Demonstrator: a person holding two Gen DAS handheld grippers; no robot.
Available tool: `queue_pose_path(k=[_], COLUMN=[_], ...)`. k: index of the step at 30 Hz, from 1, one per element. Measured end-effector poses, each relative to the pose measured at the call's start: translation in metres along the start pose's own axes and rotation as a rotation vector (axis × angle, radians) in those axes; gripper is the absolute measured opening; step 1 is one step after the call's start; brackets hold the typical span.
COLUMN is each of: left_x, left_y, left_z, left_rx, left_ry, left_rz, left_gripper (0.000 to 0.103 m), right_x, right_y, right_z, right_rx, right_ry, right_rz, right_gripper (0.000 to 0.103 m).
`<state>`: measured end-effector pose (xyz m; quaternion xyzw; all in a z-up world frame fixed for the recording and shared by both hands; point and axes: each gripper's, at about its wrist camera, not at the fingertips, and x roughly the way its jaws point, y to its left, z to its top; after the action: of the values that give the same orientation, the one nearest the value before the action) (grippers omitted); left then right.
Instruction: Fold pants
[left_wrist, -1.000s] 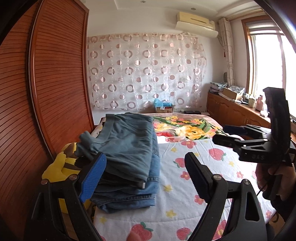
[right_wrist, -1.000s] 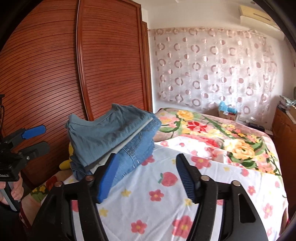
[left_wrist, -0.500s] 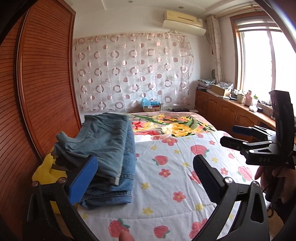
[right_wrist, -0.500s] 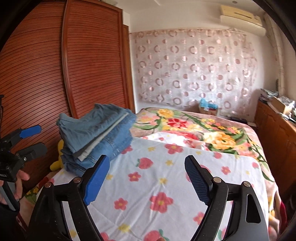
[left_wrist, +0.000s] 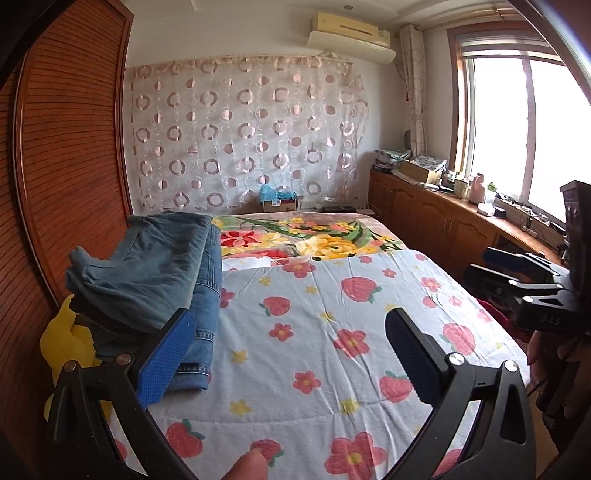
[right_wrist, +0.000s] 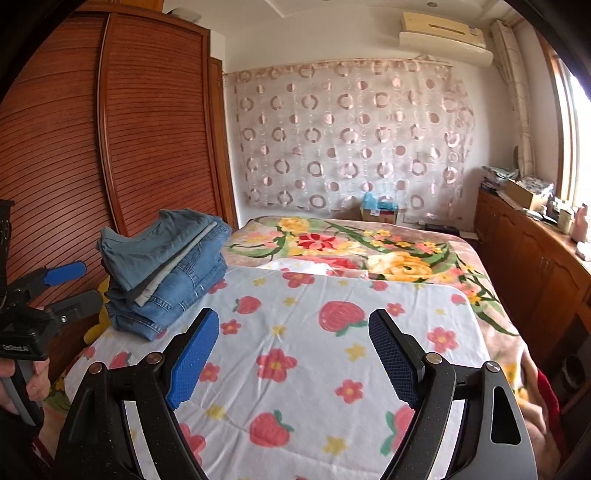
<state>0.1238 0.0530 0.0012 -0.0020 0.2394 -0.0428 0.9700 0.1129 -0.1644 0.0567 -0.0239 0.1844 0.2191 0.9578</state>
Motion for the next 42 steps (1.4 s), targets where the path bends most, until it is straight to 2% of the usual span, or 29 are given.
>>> queue_pose_path(k=[6,12,22,34,42], left_x=[0.004,0.003,-0.011,-0.051,-0.071], left_y=[-0.020,-0.039,-0.058,-0.055,-0.055], left_z=[-0.004,-0.010,-0.014,0.006,0.015], left_rx=[0.009,0.014,0.008,-0.011,-0.001], left_ry=[0.022,0.036,0.051,-0.015,-0.040], left_rz=[-0.021,-0.041,-0.031,-0.013,-0.006], left_gripper=[0.103,0.103,0.103,0.103,0.103], right_x=[-0.011,-0.014,-0.032,-0.067,-0.078], right_y=[0.003,0.006,0.011,0.024,0.028], right_z=[-0.006,-0.010,-0.013,-0.008,-0.016], right_rx=[0.026,0.049,0.085,0.082,0.073], right_ry=[-0.002,0.004,0.002,-0.070,-0.095], right_rz=[-0.032,-0.072,-0.113,-0.126,-0.132], right_gripper=[0.091,0.091,0.091,0.091,0.091])
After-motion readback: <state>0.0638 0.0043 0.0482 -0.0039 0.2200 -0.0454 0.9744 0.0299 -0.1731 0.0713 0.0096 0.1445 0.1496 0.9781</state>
